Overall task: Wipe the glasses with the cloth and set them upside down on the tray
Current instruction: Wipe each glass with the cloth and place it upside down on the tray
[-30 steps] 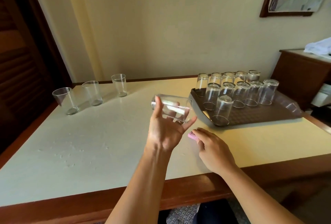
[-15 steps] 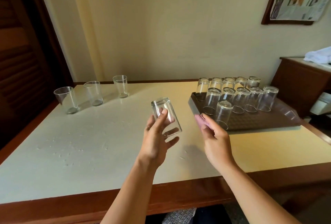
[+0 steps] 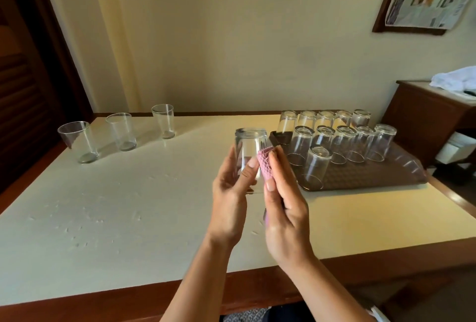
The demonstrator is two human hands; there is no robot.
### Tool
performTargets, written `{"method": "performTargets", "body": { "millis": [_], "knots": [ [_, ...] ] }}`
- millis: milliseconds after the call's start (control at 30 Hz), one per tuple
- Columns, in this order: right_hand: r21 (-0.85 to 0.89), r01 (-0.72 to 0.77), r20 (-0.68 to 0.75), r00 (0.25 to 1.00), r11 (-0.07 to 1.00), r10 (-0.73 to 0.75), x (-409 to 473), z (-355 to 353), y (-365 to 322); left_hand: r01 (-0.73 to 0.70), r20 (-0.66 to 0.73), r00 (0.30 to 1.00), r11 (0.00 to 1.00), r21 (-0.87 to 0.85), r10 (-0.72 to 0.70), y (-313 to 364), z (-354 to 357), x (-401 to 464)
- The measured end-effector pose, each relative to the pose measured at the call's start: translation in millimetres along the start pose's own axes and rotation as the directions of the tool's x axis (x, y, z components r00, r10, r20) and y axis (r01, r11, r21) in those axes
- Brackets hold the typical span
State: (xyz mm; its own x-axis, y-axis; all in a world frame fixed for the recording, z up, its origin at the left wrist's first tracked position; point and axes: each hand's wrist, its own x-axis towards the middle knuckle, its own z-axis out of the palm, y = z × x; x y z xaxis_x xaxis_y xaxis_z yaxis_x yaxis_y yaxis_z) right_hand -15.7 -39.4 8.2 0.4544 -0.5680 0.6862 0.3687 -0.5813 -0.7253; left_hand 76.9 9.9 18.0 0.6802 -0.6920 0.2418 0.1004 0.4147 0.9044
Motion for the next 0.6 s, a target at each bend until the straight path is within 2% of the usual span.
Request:
{"method": "performTargets", "body": {
  "millis": [133, 167, 300, 467, 533, 600],
  "knots": [
    [-0.083, -0.003, -0.036, 0.999, 0.997, 0.0, 34, -9, 2, 0.068, 0.179, 0.982, 0.994, -0.082, -0.053, 3, 3, -2],
    [-0.111, 0.014, -0.028, 0.999, 0.994, -0.017, 40, -11, 3, 0.065, 0.184, 0.982, 0.993, -0.094, -0.047, 4, 4, -2],
    [-0.123, 0.085, 0.047, 0.996, 0.989, -0.079, 16, -1, 8, -0.022, 0.049, 0.998, 0.995, -0.093, 0.027, 10, 7, 4],
    [-0.115, 0.109, 0.035, 0.994, 0.987, -0.105, 33, -10, 8, 0.087, 0.192, 0.979, 0.993, -0.084, -0.069, 12, 2, 0],
    [-0.176, 0.135, 0.035, 0.991, 0.975, -0.131, 53, -16, 5, 0.052, 0.151, 0.988, 0.997, -0.058, -0.043, 11, 6, -1],
    [-0.141, 0.138, 0.073, 0.989, 0.98, -0.128, 50, -12, -1, -0.015, 0.072, 0.997, 0.998, -0.055, 0.019, 13, 10, 3]
  ]
}}
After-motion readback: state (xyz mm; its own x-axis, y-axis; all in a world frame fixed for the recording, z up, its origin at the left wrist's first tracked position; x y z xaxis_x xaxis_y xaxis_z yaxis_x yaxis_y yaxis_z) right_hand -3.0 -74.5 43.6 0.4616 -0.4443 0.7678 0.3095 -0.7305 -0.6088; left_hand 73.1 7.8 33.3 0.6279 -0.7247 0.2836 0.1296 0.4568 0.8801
